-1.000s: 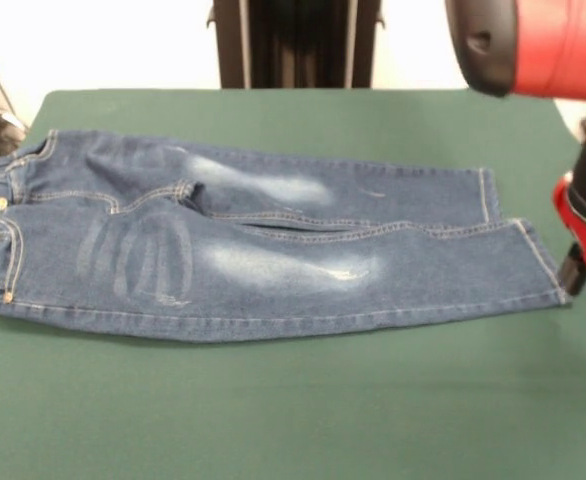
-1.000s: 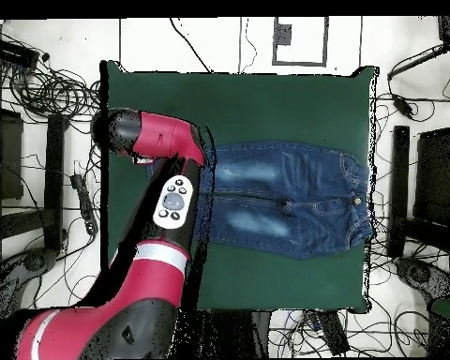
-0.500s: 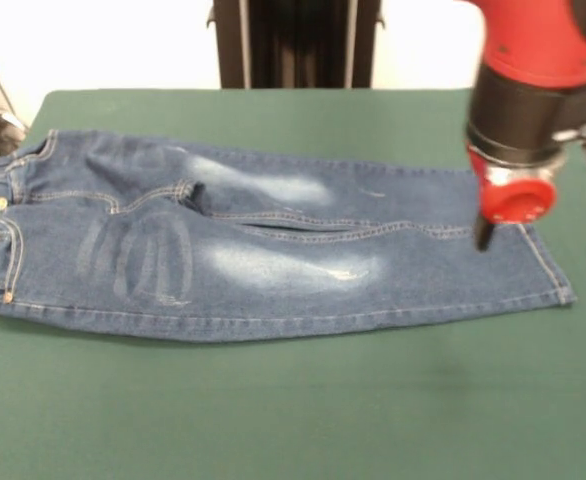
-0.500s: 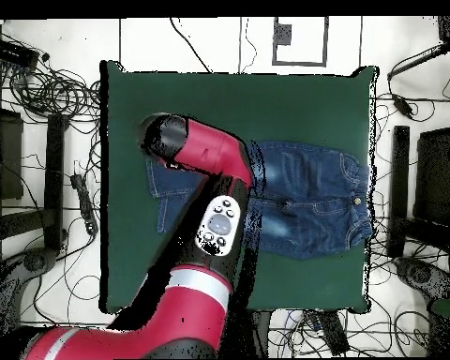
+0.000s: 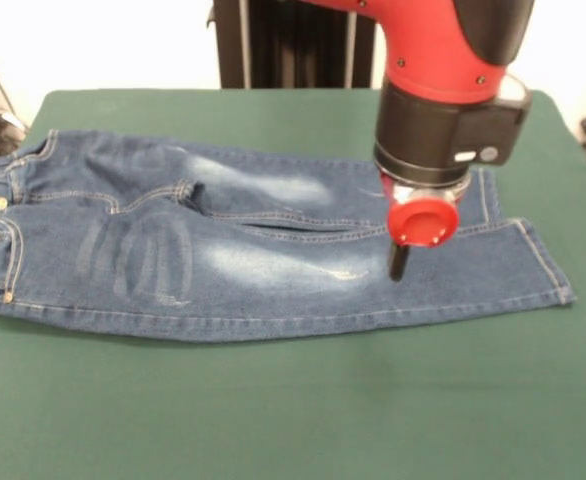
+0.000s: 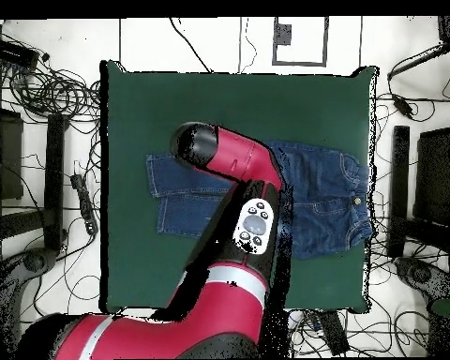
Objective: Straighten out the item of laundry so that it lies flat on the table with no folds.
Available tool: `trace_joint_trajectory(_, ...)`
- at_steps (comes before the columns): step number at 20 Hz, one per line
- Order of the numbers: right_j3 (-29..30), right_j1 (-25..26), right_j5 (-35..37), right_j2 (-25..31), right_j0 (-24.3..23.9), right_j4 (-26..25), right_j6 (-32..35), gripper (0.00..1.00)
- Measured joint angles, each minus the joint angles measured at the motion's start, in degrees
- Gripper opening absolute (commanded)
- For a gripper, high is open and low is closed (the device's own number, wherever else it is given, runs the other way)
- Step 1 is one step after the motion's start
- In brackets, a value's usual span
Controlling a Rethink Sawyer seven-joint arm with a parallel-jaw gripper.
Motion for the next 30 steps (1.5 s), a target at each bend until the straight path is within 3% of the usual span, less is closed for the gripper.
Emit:
trace_joint_trajectory(6, 2.48, -0.41, -1.37, 2.59, 0.11, -4.54, 0.00, 0.00)
trace_joint_trajectory(19, 8.36, -0.65, -2.01, 7.44, -0.09, -8.18, 0.00, 0.00)
trace_joint_trajectory(30, 7.94, 0.29, -3.20, 8.32, -0.08, -9.73, 0.00, 0.00)
